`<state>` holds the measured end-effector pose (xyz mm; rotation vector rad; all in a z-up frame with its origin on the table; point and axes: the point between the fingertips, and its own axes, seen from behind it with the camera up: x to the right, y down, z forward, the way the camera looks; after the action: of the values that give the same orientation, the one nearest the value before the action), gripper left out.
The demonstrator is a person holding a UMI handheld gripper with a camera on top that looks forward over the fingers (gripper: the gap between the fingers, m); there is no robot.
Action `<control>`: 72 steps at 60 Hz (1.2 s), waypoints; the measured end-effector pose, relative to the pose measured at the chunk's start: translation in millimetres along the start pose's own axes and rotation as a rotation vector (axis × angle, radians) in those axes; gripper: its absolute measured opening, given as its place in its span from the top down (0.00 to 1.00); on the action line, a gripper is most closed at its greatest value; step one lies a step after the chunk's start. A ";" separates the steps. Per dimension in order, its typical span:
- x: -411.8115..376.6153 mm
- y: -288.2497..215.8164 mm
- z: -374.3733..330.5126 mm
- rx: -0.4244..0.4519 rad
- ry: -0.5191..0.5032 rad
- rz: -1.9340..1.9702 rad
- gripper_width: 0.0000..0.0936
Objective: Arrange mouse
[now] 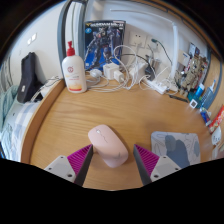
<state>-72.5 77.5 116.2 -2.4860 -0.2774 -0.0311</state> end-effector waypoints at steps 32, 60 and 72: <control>37.9 -34.6 33.3 0.014 0.085 0.213 0.50; 5.8 -61.7 10.2 0.032 -0.028 0.059 0.68; 53.6 -169.3 -110.0 0.237 -0.032 0.039 0.68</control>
<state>-50.1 154.3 309.2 -2.2571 -0.2314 0.0550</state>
